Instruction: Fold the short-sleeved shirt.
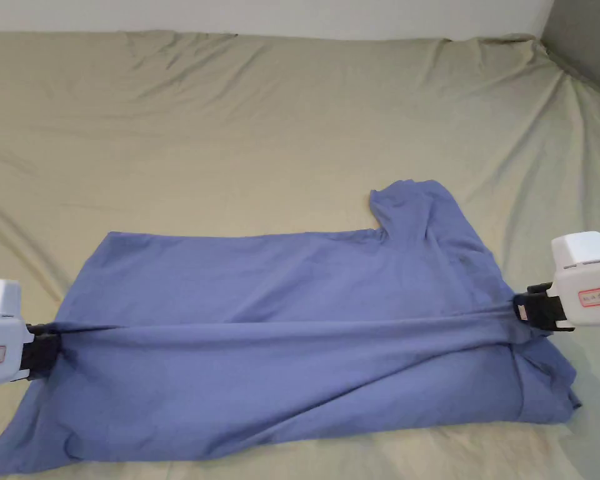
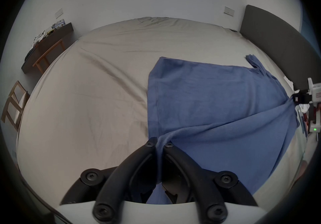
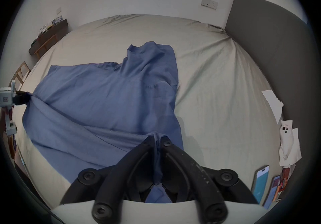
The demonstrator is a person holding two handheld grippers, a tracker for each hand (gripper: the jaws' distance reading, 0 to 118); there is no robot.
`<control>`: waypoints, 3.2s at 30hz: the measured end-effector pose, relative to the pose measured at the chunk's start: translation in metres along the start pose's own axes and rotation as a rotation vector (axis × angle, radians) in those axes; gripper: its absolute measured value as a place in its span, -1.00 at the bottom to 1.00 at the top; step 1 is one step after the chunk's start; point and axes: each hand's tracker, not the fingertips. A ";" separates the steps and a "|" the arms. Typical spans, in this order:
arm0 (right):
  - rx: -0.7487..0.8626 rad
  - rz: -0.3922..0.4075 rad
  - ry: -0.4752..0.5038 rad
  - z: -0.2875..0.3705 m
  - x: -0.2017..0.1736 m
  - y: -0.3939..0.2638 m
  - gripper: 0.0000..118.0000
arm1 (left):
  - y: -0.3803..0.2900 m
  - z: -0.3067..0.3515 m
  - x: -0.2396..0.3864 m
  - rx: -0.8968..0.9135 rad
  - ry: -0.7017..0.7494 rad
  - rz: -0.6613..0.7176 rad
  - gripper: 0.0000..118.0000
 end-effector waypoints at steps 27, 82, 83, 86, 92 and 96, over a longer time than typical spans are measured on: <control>0.706 0.045 0.110 0.204 -0.169 -0.220 -0.95 | -0.183 0.206 0.090 0.550 0.080 0.063 -1.00; 0.239 -0.140 0.135 0.001 -0.016 -0.130 -0.75 | -0.124 0.090 0.052 0.293 -0.020 0.131 -0.94; 0.230 -0.137 0.063 0.006 -0.022 -0.129 -0.75 | -0.121 0.092 0.054 0.294 -0.024 0.129 -0.94; 0.226 -0.066 0.051 0.021 -0.022 -0.123 -0.75 | -0.112 0.099 0.057 0.300 -0.017 0.126 -0.94; 0.300 -0.105 0.125 0.087 -0.008 -0.113 -0.75 | -0.106 0.140 0.053 0.327 -0.030 0.154 -0.94; 0.286 -0.032 0.119 0.127 -0.005 -0.126 -0.75 | -0.116 0.175 0.051 0.326 -0.025 0.158 -0.94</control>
